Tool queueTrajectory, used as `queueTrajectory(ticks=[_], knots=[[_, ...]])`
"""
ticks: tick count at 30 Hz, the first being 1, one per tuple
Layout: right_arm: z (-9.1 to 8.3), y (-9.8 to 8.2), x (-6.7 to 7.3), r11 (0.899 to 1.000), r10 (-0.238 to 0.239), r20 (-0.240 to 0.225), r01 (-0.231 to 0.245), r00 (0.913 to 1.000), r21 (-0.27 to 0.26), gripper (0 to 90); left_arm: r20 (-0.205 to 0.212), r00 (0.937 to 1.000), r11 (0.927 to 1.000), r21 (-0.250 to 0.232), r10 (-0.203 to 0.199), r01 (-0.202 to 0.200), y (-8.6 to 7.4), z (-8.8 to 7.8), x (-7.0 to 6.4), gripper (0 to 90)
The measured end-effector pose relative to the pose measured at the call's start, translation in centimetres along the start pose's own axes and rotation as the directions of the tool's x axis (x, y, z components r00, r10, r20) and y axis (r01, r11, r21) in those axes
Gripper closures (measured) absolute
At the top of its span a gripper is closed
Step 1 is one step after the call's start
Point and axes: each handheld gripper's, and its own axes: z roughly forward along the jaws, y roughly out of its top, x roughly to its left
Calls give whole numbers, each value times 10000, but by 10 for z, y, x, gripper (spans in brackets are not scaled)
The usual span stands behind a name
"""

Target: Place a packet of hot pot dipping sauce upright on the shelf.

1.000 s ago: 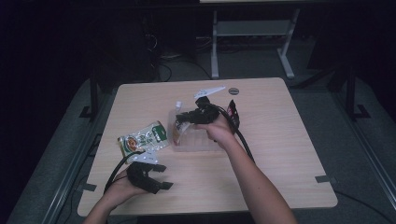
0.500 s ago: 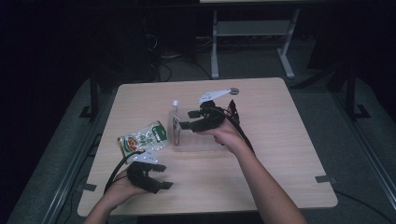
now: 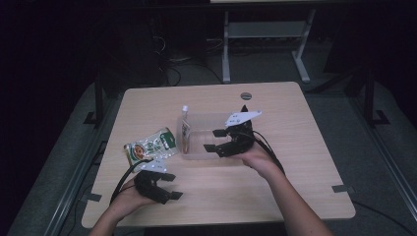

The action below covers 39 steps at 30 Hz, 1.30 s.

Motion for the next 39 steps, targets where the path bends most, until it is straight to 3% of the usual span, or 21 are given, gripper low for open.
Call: queueTrajectory(ticks=[13,22,29,36,39], knots=[[-26,-42,12,9989,75,297,-89,9995,465,321,50,9998,9997,-141,-178,179,-1,1,-3,250],[-40,-66,13,9973,244,713,-292,9972,672,306,54,10000,10000,23,48,-48,-2,1,-3,250],[-52,-87,17,9941,379,961,-473,9946,971,289,37,9999,9997,-174,-149,149,-3,-2,-3,250],[-72,-116,17,9889,728,1640,-925,9838,1160,267,-314,9995,9999,-92,68,-71,-4,-14,2,251],[-78,-125,17,9851,978,1751,-1203,9797,1226,258,-430,9991,9999,-127,-25,20,-5,-18,3,252]])
